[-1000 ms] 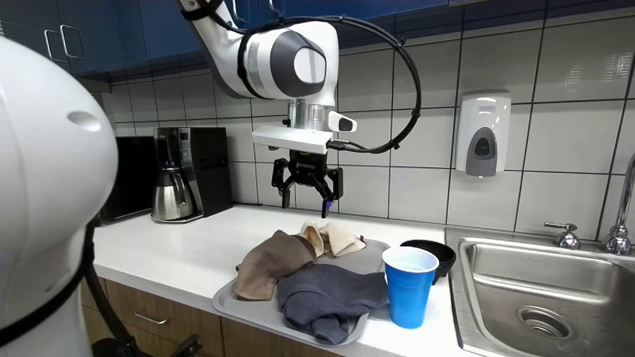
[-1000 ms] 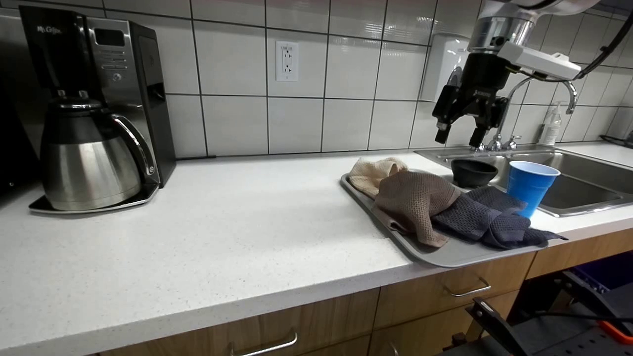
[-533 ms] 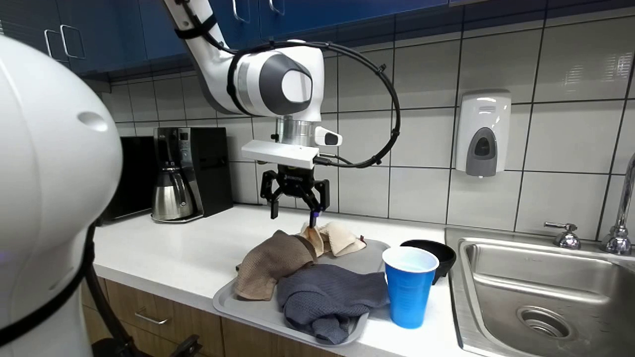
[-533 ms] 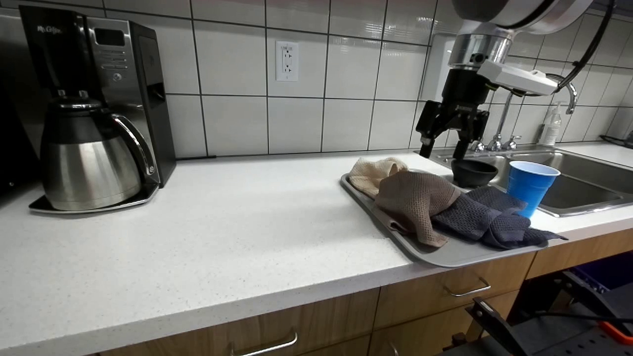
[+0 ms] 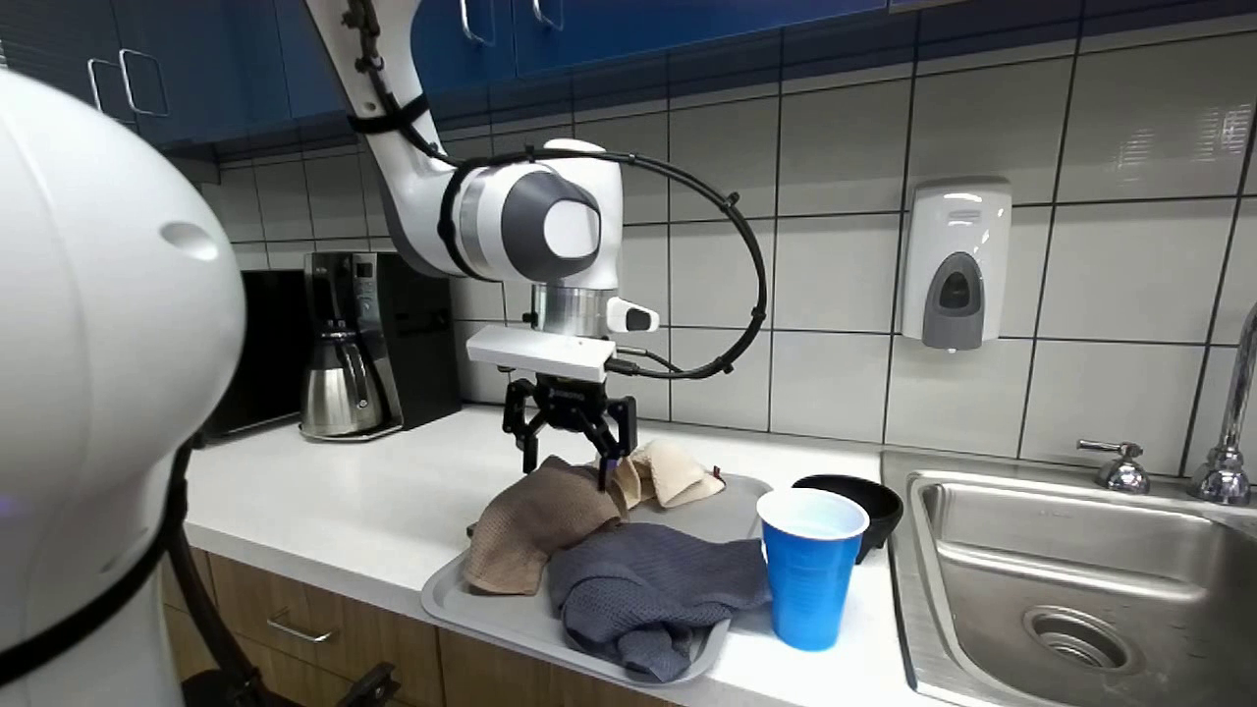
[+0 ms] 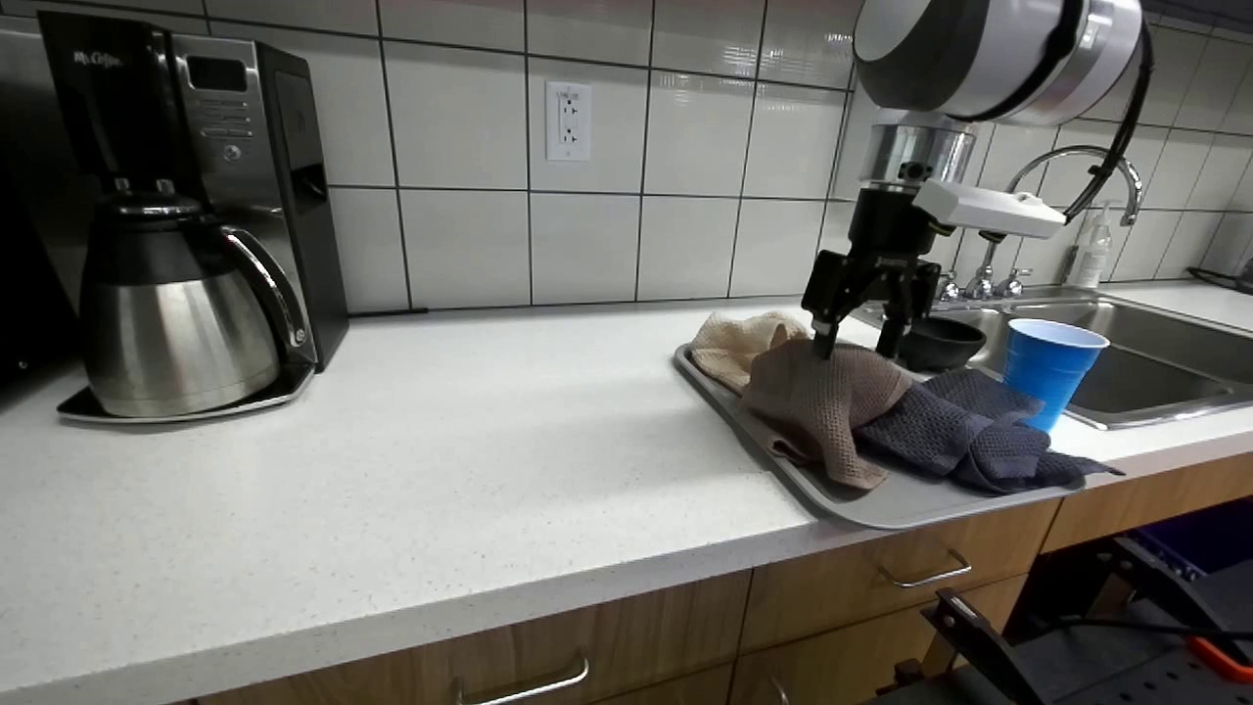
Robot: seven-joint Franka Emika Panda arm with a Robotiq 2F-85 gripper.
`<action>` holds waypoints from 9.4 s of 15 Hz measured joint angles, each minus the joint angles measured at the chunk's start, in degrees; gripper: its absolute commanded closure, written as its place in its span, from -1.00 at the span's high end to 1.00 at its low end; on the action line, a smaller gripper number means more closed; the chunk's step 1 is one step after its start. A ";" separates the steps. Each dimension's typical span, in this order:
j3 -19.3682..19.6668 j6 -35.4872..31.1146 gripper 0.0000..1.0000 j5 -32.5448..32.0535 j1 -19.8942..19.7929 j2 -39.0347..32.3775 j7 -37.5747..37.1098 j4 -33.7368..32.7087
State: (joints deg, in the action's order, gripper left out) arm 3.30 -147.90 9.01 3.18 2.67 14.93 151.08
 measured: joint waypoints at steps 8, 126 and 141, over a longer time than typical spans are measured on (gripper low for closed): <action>-1.99 -4.03 1.00 0.91 -0.02 -6.04 0.22 -1.87; -18.06 2.54 1.00 -0.71 8.00 -12.71 -7.30 -21.95; -8.98 -0.62 1.00 -1.24 3.14 -4.95 -4.23 -12.88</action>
State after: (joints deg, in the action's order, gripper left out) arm -5.68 -148.52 7.77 6.32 -2.28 10.70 138.20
